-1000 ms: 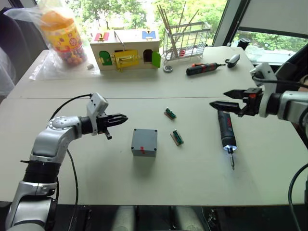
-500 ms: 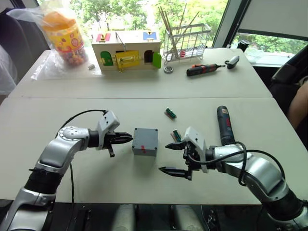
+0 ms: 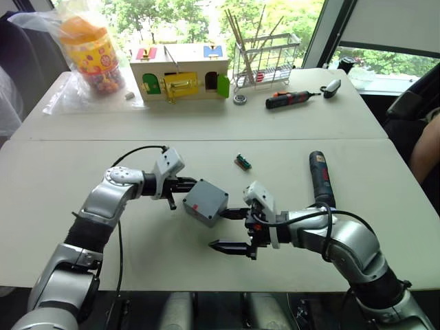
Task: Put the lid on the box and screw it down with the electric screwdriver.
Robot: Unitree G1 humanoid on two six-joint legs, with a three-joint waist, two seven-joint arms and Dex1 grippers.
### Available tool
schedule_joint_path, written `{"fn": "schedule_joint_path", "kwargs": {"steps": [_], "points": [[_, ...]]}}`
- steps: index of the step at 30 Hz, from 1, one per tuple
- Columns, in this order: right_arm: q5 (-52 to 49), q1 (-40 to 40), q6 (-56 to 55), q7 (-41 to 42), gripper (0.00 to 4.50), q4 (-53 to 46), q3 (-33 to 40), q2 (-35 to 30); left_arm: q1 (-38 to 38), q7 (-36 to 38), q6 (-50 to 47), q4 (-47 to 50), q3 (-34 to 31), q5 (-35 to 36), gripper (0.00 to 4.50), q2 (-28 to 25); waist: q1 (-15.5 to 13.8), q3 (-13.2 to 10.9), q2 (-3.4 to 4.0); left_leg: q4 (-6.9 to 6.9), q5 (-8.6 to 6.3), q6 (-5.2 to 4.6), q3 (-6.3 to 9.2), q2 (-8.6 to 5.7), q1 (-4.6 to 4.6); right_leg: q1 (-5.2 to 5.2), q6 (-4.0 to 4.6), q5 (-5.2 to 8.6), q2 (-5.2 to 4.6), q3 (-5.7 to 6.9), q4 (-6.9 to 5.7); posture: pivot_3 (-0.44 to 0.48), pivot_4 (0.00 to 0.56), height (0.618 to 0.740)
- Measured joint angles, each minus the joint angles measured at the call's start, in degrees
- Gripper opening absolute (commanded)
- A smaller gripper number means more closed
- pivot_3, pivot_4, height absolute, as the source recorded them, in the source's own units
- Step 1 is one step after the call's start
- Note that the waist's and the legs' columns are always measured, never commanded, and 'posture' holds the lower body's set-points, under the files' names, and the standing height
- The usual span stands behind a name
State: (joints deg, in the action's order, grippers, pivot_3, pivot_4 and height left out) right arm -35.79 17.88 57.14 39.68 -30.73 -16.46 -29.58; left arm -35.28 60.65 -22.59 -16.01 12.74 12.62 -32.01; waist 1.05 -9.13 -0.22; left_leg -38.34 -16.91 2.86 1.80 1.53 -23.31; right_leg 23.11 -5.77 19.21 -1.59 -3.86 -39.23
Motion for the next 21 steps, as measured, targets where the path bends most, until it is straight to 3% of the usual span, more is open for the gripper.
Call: {"fn": "schedule_joint_path", "kwargs": {"steps": [3,5,10,14,21], "points": [[-0.42,-0.14,0.62,-0.65,4.46,-2.41,1.12,-1.54,-0.90,-0.42,3.26,-3.74,-0.05,-2.12,0.45,-0.32,0.01,0.00,0.00,0.01,0.00,0.00,0.01,0.00,-0.01,0.02,0.00,0.00,-0.01,0.00,0.00,0.000,0.150,0.736],[0.84,-0.23,-0.25,-0.09,4.46,-3.81,1.79,-6.14,-0.43,0.29,3.45,-3.62,-0.27,-2.37,0.45,-2.24,-0.03,0.01,-0.01,0.01,0.00,0.00,0.01,0.00,-0.03,0.03,0.00,0.00,-0.03,0.00,0.01,0.000,0.150,0.736],[6.05,0.86,-6.89,2.91,4.46,-0.74,2.44,-11.75,7.05,3.09,0.37,5.10,-2.93,-1.27,0.45,-9.32,0.31,0.01,-0.01,0.06,0.00,-0.01,-0.01,0.07,0.00,0.06,0.00,0.00,0.03,-0.02,-0.01,0.000,0.150,0.736],[12.27,4.59,-15.73,7.00,4.46,7.48,-1.06,-11.70,16.09,5.17,-6.62,18.10,-4.54,3.19,0.45,-12.92,0.12,0.00,-0.01,0.04,0.00,0.00,-0.04,0.17,0.01,0.03,0.00,0.00,-0.04,-0.03,-0.01,0.000,0.150,0.736],[16.98,8.13,-23.98,12.94,4.46,15.85,-5.23,-8.12,18.71,1.48,-12.47,25.11,-5.04,6.11,0.45,-9.97,-0.32,0.02,-0.04,-0.01,0.00,0.00,-0.02,0.14,0.00,-0.01,0.00,0.00,-0.07,-0.01,-0.03,0.000,0.150,0.736]]}}
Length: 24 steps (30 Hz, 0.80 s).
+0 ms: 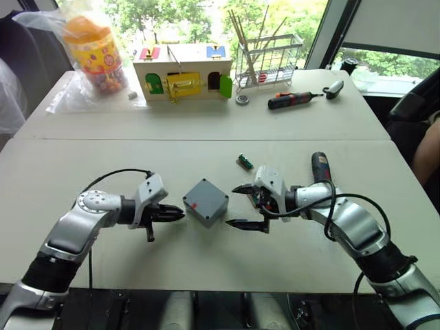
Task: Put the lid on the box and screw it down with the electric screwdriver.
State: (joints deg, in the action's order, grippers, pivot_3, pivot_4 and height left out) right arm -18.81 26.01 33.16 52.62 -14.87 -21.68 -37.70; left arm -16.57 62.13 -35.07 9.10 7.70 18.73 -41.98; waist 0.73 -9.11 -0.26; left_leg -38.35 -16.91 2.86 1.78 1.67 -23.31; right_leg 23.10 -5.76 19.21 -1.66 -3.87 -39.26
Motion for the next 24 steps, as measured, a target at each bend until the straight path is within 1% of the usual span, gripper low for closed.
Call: {"fn": "schedule_joint_path", "kwargs": {"steps": [5,6,14,21,24], "points": [[0.67,-0.06,-0.93,2.54,4.46,0.97,-0.71,0.73,-1.75,-3.65,-0.94,-0.58,0.02,0.20,0.45,4.15,0.00,0.00,0.00,-0.02,0.00,0.00,0.01,0.00,0.00,0.01,0.00,0.00,0.01,0.01,-0.02,0.000,0.150,0.736],[0.66,-0.25,-0.67,2.65,4.46,0.77,-0.63,0.70,-2.24,-3.92,-0.89,-1.01,0.00,0.16,0.45,4.34,0.04,0.00,-0.01,-0.02,0.00,0.00,0.01,0.00,0.00,0.01,0.00,0.00,0.01,0.01,-0.02,0.000,0.150,0.736],[-0.57,-4.47,4.87,1.09,4.46,-5.89,0.26,1.73,-5.12,-4.09,1.84,-6.12,0.16,-0.81,0.45,4.52,0.21,0.00,-0.01,-0.01,0.00,0.00,0.03,-0.01,0.00,0.02,0.00,0.00,0.05,0.01,-0.03,0.000,0.150,0.736],[-0.62,-5.28,6.82,-0.86,4.46,-7.92,1.18,1.97,-7.46,-3.52,3.52,-9.13,0.60,-1.98,0.45,5.50,0.14,0.01,-0.01,-0.02,0.00,0.00,0.01,-0.10,0.00,0.02,0.00,0.00,0.03,0.01,-0.04,0.000,0.150,0.736],[-1.01,-5.48,8.01,-1.53,4.46,-9.48,4.08,0.35,-7.66,-1.96,3.74,-9.08,0.71,-1.99,0.45,3.69,0.17,0.01,-0.01,-0.02,0.00,0.00,0.02,-0.10,0.00,0.02,0.00,0.00,0.03,0.01,-0.03,0.000,0.150,0.736]]}}
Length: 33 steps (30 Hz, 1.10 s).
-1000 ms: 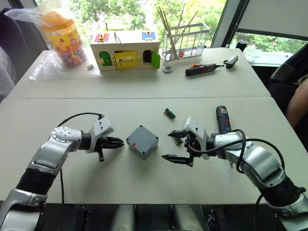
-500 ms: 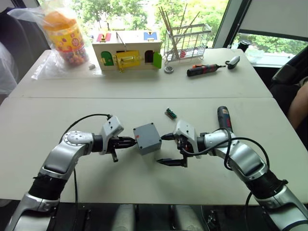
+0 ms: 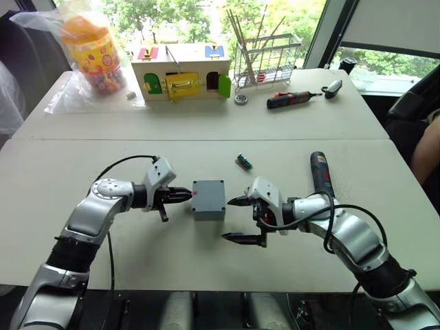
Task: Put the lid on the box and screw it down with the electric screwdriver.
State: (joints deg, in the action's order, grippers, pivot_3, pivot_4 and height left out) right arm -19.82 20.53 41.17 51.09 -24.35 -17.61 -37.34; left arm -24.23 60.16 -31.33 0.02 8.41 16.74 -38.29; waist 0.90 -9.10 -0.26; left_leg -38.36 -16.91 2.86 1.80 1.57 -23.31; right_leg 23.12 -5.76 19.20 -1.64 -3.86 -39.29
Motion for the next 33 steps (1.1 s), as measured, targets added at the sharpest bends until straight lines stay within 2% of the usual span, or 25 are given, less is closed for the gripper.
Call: {"fn": "schedule_joint_path", "kwargs": {"steps": [4,8,11,15,20,32,33], "points": [[-4.04,-1.07,3.51,-1.38,4.46,-2.69,9.52,-2.35,-0.36,2.38,-1.06,0.04,-1.67,0.93,0.45,-4.07,-0.02,0.00,0.00,0.01,0.00,0.00,0.00,0.01,0.00,-0.01,0.00,0.00,0.01,0.00,0.00,0.000,0.150,0.736],[-6.05,-0.85,4.25,-4.79,4.46,-1.10,15.26,0.31,-2.78,3.46,-4.66,1.69,-5.22,5.43,0.45,-4.09,-0.06,0.01,-0.02,0.00,0.00,0.00,-0.01,0.00,0.00,-0.02,0.00,0.00,0.02,0.01,0.00,0.000,0.150,0.736],[-4.96,-0.13,1.70,-8.28,3.76,5.09,15.99,4.48,-4.85,3.75,-7.57,5.56,-5.90,9.28,0.45,-2.85,0.04,0.02,-0.03,0.00,0.00,0.00,-0.04,-0.01,0.00,-0.01,0.00,0.00,0.00,-0.02,-0.01,0.000,0.150,0.736],[-2.20,-0.77,-2.41,-10.34,2.19,11.36,15.35,6.67,-5.31,3.56,-9.91,9.54,-5.68,11.51,0.45,-2.16,0.18,0.02,-0.03,0.02,0.00,0.01,-0.04,0.01,0.00,0.01,0.00,0.00,0.03,-0.02,-0.02,0.000,0.150,0.736],[-1.48,-2.90,-4.15,-11.23,2.19,12.19,14.37,8.85,-5.31,3.27,-11.93,12.56,-5.08,12.74,0.45,-2.14,0.27,0.02,-0.03,0.02,0.01,0.01,-0.04,0.03,0.01,0.02,0.00,0.00,0.04,-0.03,-0.05,0.000,0.150,0.736],[-0.47,-4.52,-5.32,-12.30,2.19,12.37,13.49,9.31,-4.83,3.05,-11.97,12.43,-4.21,12.56,0.45,-2.19,0.20,0.02,-0.03,0.01,0.01,0.01,-0.05,0.00,0.01,0.01,0.00,0.00,0.03,-0.03,-0.05,0.000,0.150,0.736],[-0.45,-4.52,-5.37,-12.38,1.64,12.43,13.48,9.39,-4.83,3.03,-11.91,12.42,-3.91,12.52,0.45,-2.18,0.19,0.02,-0.03,0.01,0.01,0.01,-0.05,0.00,0.01,0.02,0.00,0.00,0.03,-0.03,-0.06,0.000,0.150,0.736]]}}
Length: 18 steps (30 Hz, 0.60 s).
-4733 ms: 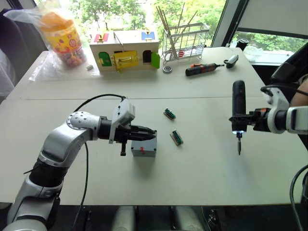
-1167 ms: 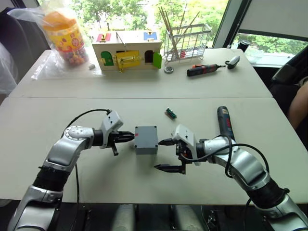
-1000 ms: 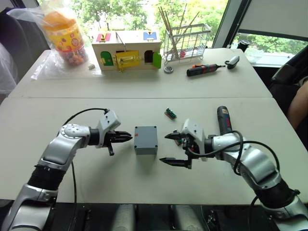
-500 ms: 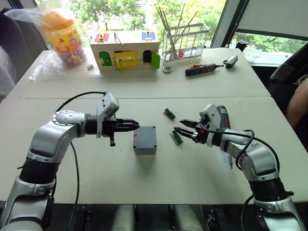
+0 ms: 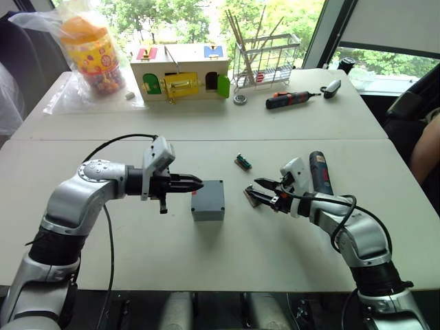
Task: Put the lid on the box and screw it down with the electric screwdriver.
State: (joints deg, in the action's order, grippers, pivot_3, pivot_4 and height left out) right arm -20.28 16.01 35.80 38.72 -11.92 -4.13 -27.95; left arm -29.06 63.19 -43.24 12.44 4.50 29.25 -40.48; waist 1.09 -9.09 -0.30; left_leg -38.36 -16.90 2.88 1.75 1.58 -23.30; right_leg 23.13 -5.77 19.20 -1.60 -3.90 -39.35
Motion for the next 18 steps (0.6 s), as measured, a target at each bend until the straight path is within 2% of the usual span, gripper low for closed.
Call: {"fn": "schedule_joint_path", "kwargs": {"steps": [2,3,4,18], "points": [[0.15,0.00,-0.11,-0.09,0.88,0.10,-0.14,0.07,0.02,-0.12,0.12,-0.14,0.62,-0.05,0.45,0.00,-0.01,0.00,0.00,0.00,0.00,0.00,0.00,0.00,0.00,0.00,0.00,0.00,0.00,0.00,0.00,0.000,0.150,0.736],[0.37,0.00,-0.17,-0.09,0.31,0.19,-0.24,0.07,0.02,-0.19,0.21,-0.25,0.74,-0.07,0.45,0.00,0.00,0.00,0.00,0.00,0.00,0.00,0.00,0.00,0.00,0.00,0.00,0.00,0.00,0.00,0.00,0.000,0.150,0.736],[0.57,0.00,-0.28,-0.10,0.04,0.42,-0.31,0.08,0.03,-0.24,0.28,-0.33,0.81,-0.08,0.45,0.00,0.00,0.00,0.00,0.00,0.00,0.00,0.00,0.00,0.00,0.00,0.00,0.00,0.00,0.00,0.00,0.000,0.150,0.736],[2.23,0.01,-2.40,-0.27,0.04,0.97,-0.90,-0.03,0.03,-0.93,1.30,-1.10,0.83,-0.09,0.45,0.00,-0.01,0.00,0.00,0.00,0.00,0.00,0.00,0.00,0.00,0.00,0.00,0.00,0.00,0.00,0.00,0.000,0.150,0.736]]}}
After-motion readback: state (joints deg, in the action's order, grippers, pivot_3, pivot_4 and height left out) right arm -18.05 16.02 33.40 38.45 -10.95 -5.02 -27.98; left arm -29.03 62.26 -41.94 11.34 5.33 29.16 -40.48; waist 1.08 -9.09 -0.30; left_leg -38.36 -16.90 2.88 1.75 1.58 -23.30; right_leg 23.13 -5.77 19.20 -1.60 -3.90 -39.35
